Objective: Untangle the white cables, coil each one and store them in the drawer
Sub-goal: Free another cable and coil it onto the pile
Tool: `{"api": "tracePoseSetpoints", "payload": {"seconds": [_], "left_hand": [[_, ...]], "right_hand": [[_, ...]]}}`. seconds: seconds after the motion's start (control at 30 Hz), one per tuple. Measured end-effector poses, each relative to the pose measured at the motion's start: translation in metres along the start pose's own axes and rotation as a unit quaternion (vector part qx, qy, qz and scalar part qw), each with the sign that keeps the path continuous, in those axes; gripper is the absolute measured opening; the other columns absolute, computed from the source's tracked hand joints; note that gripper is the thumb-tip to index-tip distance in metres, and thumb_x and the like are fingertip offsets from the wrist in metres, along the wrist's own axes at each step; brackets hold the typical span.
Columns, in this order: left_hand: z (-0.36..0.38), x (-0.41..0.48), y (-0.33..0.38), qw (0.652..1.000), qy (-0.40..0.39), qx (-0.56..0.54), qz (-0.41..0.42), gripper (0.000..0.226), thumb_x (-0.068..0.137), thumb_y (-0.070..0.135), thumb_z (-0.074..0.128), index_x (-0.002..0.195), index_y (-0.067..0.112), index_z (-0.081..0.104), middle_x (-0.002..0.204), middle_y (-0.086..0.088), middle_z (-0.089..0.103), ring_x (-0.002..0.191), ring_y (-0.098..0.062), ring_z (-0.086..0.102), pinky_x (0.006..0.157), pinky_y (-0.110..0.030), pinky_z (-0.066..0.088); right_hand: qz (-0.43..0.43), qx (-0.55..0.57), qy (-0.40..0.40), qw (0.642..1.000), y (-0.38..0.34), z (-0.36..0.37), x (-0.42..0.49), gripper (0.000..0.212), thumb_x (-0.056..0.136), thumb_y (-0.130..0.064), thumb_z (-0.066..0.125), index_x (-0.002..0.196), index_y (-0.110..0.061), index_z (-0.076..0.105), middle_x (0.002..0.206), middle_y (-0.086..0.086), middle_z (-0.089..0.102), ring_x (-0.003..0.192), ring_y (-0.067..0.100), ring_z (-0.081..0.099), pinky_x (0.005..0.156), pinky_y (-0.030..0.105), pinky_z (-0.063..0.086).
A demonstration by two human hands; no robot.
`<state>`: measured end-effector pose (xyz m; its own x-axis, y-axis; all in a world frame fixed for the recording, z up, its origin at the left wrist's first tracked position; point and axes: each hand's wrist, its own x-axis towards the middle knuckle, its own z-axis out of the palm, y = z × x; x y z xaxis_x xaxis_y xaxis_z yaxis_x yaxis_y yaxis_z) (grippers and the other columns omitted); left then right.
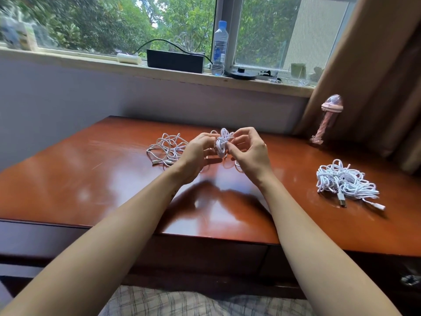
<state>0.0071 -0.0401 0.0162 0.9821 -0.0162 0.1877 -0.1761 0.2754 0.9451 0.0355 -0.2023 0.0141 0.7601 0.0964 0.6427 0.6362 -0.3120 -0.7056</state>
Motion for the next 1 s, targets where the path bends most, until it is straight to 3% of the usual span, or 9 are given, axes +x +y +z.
{"api": "tracePoseSetpoints", "payload": {"seconds": [0.1, 0.23, 0.4, 0.5, 0.6, 0.77, 0.87, 1.0], "left_hand": [[0.002, 0.0, -0.005, 0.999, -0.004, 0.041, 0.019, 0.029, 0.092, 0.015, 0.068, 0.119, 0.009, 0.057, 0.108, -0.016, 0.067, 0.09, -0.024, 0.068, 0.087, -0.043, 0.058], [0.006, 0.001, -0.003, 0.997, 0.001, 0.064, 0.036, 0.04, 0.077, 0.01, 0.074, 0.115, 0.012, 0.061, 0.106, -0.014, 0.064, 0.085, -0.022, 0.071, 0.077, -0.035, 0.061], [0.021, 0.004, 0.003, 0.995, -0.043, 0.089, 0.033, 0.037, 0.077, 0.0, 0.068, 0.112, 0.011, 0.067, 0.1, -0.015, 0.067, 0.088, -0.024, 0.07, 0.084, -0.039, 0.062], [0.037, 0.009, 0.001, 0.992, -0.058, 0.11, 0.025, 0.03, 0.09, -0.009, 0.061, 0.113, 0.01, 0.067, 0.106, -0.018, 0.065, 0.085, -0.021, 0.069, 0.082, -0.038, 0.062], [0.055, 0.012, -0.004, 0.989, -0.082, 0.12, 0.026, 0.025, 0.09, -0.004, 0.067, 0.11, 0.011, 0.068, 0.105, -0.016, 0.066, 0.085, -0.023, 0.07, 0.081, -0.035, 0.062], [0.091, 0.011, -0.011, 0.982, -0.086, 0.166, 0.022, 0.026, 0.091, 0.005, 0.069, 0.116, 0.007, 0.061, 0.102, -0.018, 0.071, 0.078, -0.025, 0.074, 0.067, -0.033, 0.061], [0.115, 0.011, -0.015, 0.974, -0.079, 0.208, 0.029, 0.026, 0.093, 0.008, 0.069, 0.116, 0.003, 0.059, 0.104, -0.017, 0.071, 0.079, -0.025, 0.073, 0.049, -0.017, 0.051], [0.141, 0.017, -0.025, 0.957, -0.111, 0.262, 0.048, 0.02, 0.089, 0.013, 0.074, 0.106, 0.008, 0.063, 0.098, -0.015, 0.075, 0.081, -0.021, 0.072, 0.064, -0.031, 0.056]], "right_hand": [[0.011, 0.003, -0.008, 1.0, -0.001, -0.004, 0.003, 0.041, 0.083, -0.011, 0.08, 0.116, -0.019, 0.056, 0.085, 0.0, 0.072, 0.073, 0.009, 0.07, 0.067, 0.019, 0.053], [0.024, -0.034, -0.047, 0.998, 0.001, -0.012, 0.008, 0.054, 0.087, -0.013, 0.077, 0.135, -0.02, 0.054, 0.09, -0.002, 0.071, 0.077, 0.004, 0.068, 0.072, 0.021, 0.055], [-0.027, -0.131, -0.061, 0.989, 0.007, -0.043, 0.009, 0.033, 0.095, -0.015, 0.067, 0.127, -0.019, 0.063, 0.102, -0.002, 0.069, 0.083, -0.008, 0.061, 0.081, 0.021, 0.054], [-0.042, -0.15, -0.066, 0.986, 0.009, -0.07, 0.011, 0.032, 0.097, -0.016, 0.066, 0.128, -0.017, 0.065, 0.11, -0.003, 0.066, 0.088, -0.002, 0.062, 0.084, 0.026, 0.056], [-0.04, -0.175, -0.082, 0.98, 0.006, -0.096, 0.012, 0.031, 0.095, -0.017, 0.068, 0.126, -0.017, 0.066, 0.108, -0.001, 0.068, 0.087, 0.007, 0.064, 0.084, 0.026, 0.056], [-0.023, -0.236, -0.13, 0.963, 0.003, -0.138, 0.009, 0.029, 0.094, -0.018, 0.069, 0.123, -0.02, 0.069, 0.109, -0.007, 0.07, 0.086, 0.003, 0.064, 0.08, 0.007, 0.046], [-0.004, -0.266, -0.142, 0.954, 0.002, -0.163, 0.005, 0.029, 0.094, -0.024, 0.069, 0.123, -0.023, 0.069, 0.099, -0.015, 0.066, 0.086, -0.003, 0.063, 0.08, 0.006, 0.046], [0.013, -0.293, -0.145, 0.945, 0.01, -0.194, -0.001, 0.027, 0.096, -0.024, 0.068, 0.123, -0.023, 0.069, 0.089, -0.023, 0.062, 0.08, -0.012, 0.06, 0.079, 0.009, 0.045]]}}
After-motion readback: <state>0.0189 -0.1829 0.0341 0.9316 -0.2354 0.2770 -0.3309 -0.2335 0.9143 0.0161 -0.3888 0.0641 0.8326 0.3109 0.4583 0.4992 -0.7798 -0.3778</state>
